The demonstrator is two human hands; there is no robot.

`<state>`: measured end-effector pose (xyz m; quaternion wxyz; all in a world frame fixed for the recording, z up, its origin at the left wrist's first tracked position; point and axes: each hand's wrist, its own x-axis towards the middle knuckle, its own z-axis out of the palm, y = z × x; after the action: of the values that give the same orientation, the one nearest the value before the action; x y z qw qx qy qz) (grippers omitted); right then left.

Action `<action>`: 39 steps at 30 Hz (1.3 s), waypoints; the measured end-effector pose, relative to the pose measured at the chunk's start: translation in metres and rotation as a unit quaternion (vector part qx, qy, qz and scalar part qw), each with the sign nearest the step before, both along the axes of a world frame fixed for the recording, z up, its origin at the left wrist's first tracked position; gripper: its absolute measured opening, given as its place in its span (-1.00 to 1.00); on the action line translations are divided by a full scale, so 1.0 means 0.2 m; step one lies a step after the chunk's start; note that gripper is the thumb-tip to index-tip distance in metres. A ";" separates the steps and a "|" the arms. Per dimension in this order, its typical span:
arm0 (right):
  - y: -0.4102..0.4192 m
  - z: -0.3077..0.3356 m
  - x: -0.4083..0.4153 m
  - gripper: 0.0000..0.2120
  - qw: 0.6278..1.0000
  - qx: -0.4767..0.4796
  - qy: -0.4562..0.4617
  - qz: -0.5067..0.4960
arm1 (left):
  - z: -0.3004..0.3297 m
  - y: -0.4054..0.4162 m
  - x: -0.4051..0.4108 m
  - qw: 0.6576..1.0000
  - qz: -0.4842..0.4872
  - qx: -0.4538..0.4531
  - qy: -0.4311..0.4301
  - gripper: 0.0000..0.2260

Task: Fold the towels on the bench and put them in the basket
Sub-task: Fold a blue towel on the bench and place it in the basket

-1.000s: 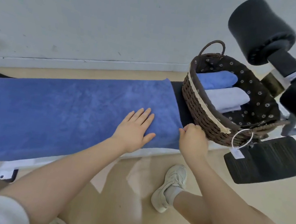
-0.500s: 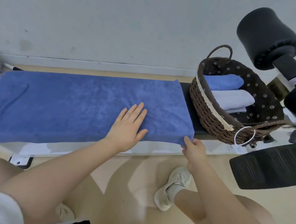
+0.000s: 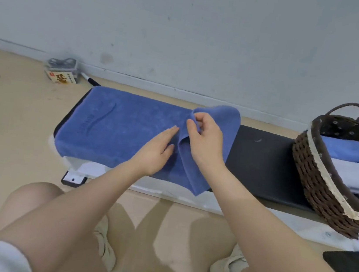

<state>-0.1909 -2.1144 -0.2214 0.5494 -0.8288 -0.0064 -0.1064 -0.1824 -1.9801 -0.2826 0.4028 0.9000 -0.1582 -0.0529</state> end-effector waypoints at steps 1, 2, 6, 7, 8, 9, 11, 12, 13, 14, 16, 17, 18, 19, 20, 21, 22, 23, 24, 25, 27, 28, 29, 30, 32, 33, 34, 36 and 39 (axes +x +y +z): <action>0.10 0.01 0.03 -0.89 1.000 -0.011 -0.010 0.024 | 0.00 0.09 -0.01 0.999 0.040 -0.007 -0.003 -0.57; 0.20 0.00 0.05 -0.88 0.998 -0.028 -0.016 0.051 | 0.00 0.19 -0.02 0.996 0.091 -0.007 -0.006 -0.58; 0.54 -0.11 0.11 -0.71 0.982 -0.124 0.017 0.143 | -0.07 0.59 -0.07 0.954 0.298 0.025 -0.008 -0.58; 0.60 -0.16 0.11 -0.72 0.978 -0.137 0.034 0.155 | -0.10 0.68 -0.07 0.942 0.333 0.034 0.001 -0.55; 0.65 -0.20 0.12 -0.74 0.976 -0.138 0.056 0.160 | -0.13 0.75 -0.08 0.930 0.366 0.029 0.017 -0.51; 0.70 -0.23 0.12 -0.75 0.974 -0.131 0.085 0.162 | -0.15 0.81 -0.09 0.915 0.400 0.003 0.040 -0.50; 0.75 -0.28 0.13 -0.77 0.970 -0.120 0.128 0.167 | -0.18 0.88 -0.11 0.880 0.460 -0.082 0.083 -0.55; 0.77 -0.30 0.14 -0.77 0.968 -0.124 0.138 0.170 | -0.19 0.89 -0.12 0.863 0.478 -0.128 0.099 -0.61; 0.78 -0.32 0.14 -0.77 0.965 -0.134 0.143 0.175 | -0.19 0.89 -0.14 0.848 0.487 -0.175 0.116 -0.65; 0.79 -0.34 0.14 -0.78 0.963 -0.146 0.142 0.178 | -0.19 0.89 -0.15 0.834 0.490 -0.218 0.132 -0.66; 0.79 -0.36 0.14 -0.78 0.960 -0.161 0.139 0.182 | -0.20 0.89 -0.16 0.813 0.489 -0.274 0.158 -0.62; 0.79 -0.36 0.14 -0.79 0.960 -0.157 0.141 0.182 | -0.20 0.90 -0.17 0.806 0.486 -0.288 0.176 -0.61; 0.79 -0.35 0.13 -0.79 0.962 -0.148 0.143 0.181 | -0.20 0.90 -0.18 0.801 0.482 -0.298 0.194 -0.64; 0.79 -0.34 0.12 -0.79 0.963 -0.141 0.145 0.180 | -0.20 0.90 -0.19 0.798 0.478 -0.304 0.205 -0.71; 0.78 -0.34 0.11 -0.78 0.963 -0.138 0.151 0.178 | -0.19 0.91 -0.20 0.794 0.483 -0.310 0.200 -0.79; 0.77 -0.33 0.10 -0.78 0.963 -0.134 0.155 0.174 | -0.19 0.90 -0.21 0.790 0.497 -0.313 0.174 -0.87; 0.77 -0.33 0.09 -0.81 0.966 -0.124 0.155 0.166 | -0.17 0.90 -0.22 0.785 0.517 -0.314 0.137 -0.93; 0.76 -0.32 0.08 -0.84 0.971 -0.107 0.152 0.150 | -0.15 0.88 -0.23 0.782 0.529 -0.314 0.096 -0.91; 0.76 -0.31 0.07 -0.86 0.977 -0.085 0.145 0.130 | -0.12 0.86 -0.23 0.784 0.531 -0.316 0.061 -0.88; 0.76 -0.30 0.06 -0.88 0.983 -0.063 0.131 0.109 | -0.10 0.83 -0.23 0.793 0.519 -0.319 0.031 -0.87; 0.74 -0.27 0.05 -0.91 0.992 -0.025 0.096 0.079 | -0.04 0.77 -0.21 0.820 0.475 -0.319 -0.010 -0.88; 0.72 -0.25 0.04 -0.92 0.994 -0.011 0.082 0.069 | -0.02 0.73 -0.20 0.835 0.451 -0.315 -0.027 -0.87; 0.70 -0.23 0.04 -0.93 0.995 0.000 0.071 0.063 | 0.00 0.69 -0.19 0.849 0.427 -0.309 -0.038 -0.84; 0.69 -0.20 0.04 -0.92 0.996 0.009 0.062 0.058 | 0.02 0.66 -0.17 0.862 0.404 -0.302 -0.044 -0.82; 0.65 -0.15 0.03 -0.90 0.997 0.019 0.046 0.054 | 0.06 0.60 -0.14 0.884 0.362 -0.292 -0.044 -0.82; 0.64 -0.13 0.02 -0.89 0.997 0.022 0.042 0.053 | 0.07 0.57 -0.14 0.890 0.346 -0.293 -0.041 -0.82; 0.62 -0.11 0.02 -0.88 0.998 0.022 0.041 0.053 | 0.09 0.54 -0.13 0.893 0.336 -0.297 -0.037 -0.83; 0.60 -0.09 0.00 -0.91 0.997 0.021 0.045 0.054 | 0.10 0.49 -0.13 0.892 0.323 -0.315 -0.029 -0.85; 0.57 -0.10 0.00 -0.97 0.998 0.016 0.054 0.043 | 0.11 0.43 -0.14 0.887 0.310 -0.343 -0.016 -0.94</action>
<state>-0.1919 -1.9996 -0.2417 0.5662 -0.8233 -0.0107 -0.0381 -0.2102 -1.8939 -0.2600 0.6792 0.7099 0.1143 0.1468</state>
